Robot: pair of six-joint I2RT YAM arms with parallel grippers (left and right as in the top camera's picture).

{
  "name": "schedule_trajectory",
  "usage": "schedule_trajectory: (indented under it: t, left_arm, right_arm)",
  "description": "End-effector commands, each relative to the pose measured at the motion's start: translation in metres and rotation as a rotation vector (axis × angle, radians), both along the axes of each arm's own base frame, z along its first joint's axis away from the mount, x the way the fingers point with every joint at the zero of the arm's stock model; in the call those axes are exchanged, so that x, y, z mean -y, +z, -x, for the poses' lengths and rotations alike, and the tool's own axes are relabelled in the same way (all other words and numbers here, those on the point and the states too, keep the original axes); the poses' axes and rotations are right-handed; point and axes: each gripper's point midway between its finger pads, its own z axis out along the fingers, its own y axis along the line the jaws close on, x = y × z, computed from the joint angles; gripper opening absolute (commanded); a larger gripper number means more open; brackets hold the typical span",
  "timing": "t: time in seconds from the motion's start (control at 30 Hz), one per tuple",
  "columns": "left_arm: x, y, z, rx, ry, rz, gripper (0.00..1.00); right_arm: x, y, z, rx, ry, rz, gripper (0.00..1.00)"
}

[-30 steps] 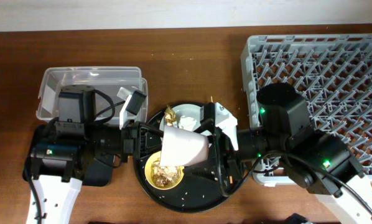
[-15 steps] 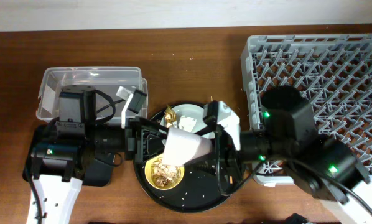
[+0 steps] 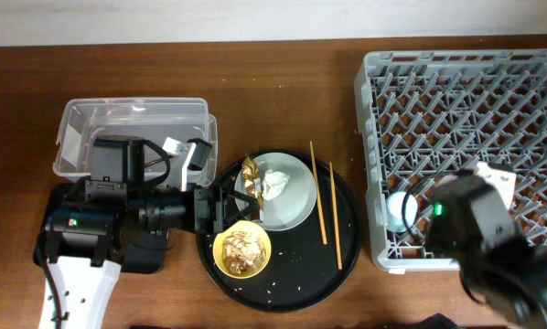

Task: Sort waste into correct bins and load items into the dishwasher rack
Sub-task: 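Place the pink cup upside down in the dish rack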

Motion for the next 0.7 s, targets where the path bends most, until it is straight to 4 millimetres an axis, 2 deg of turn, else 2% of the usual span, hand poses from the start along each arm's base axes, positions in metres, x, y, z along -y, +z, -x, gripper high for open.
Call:
schedule_trajectory:
  t: [0.0,0.03,0.07,0.1,0.23,0.27,0.3,0.33,0.4,0.5,0.57,0.63,0.67]
  left_arm:
    - [-0.001,0.002,0.0,0.038,-0.015,-0.015,0.99]
    - [-0.002,0.001,-0.001,0.038,-0.01,-0.024,0.99]
    - [-0.002,0.0,-0.001,0.038,-0.007,-0.029,0.99]
    - [-0.002,0.0,-0.001,0.038,-0.007,-0.029,0.99]
    - [-0.002,0.0,-0.001,0.039,-0.007,-0.029,0.99]
    - [-0.002,0.0,-0.001,0.039,-0.007,-0.029,0.99]
    - [-0.002,0.0,-0.002,0.039,-0.007,-0.029,0.99]
    - [-0.002,0.0,-0.001,0.039,-0.007,-0.029,0.99]
    - [-0.002,0.0,-0.001,0.037,-0.008,-0.029,0.99]
    - [-0.002,0.0,-0.001,0.037,-0.008,-0.029,0.99]
    - [-0.002,0.0,-0.001,0.037,-0.008,-0.029,0.99]
    - [-0.003,-0.001,0.0,0.031,-0.008,-0.029,0.99]
    - [-0.003,-0.002,0.001,0.023,-0.008,-0.031,0.99]
  right_arm:
    - [0.011,-0.028,-0.017,-0.194,0.024,-0.035,0.41]
    - [0.01,-0.043,-0.022,-0.277,0.05,-0.103,0.42]
    - [-0.002,-0.063,-0.03,-0.379,0.125,-0.251,0.42]
    - [-0.004,-0.072,-0.033,-0.424,0.139,-0.311,0.41]
    - [0.018,-0.116,-0.047,-0.607,0.021,-0.396,0.4]
    - [0.018,-0.123,-0.052,-0.622,0.019,-0.399,0.47]
    - [0.019,-0.128,-0.058,-0.62,0.019,-0.398,0.62]
    - [0.02,-0.13,-0.062,-0.609,0.003,-0.4,0.67]
    - [0.021,-0.128,-0.071,-0.56,-0.021,-0.401,0.68]
    - [0.029,-0.127,-0.075,-0.538,-0.039,-0.36,0.68]
    - [0.037,-0.127,-0.077,-0.529,-0.064,-0.317,0.64]
    - [0.052,-0.127,-0.077,-0.519,-0.119,-0.248,0.56]
    - [0.058,-0.126,-0.077,-0.517,-0.149,-0.22,0.55]
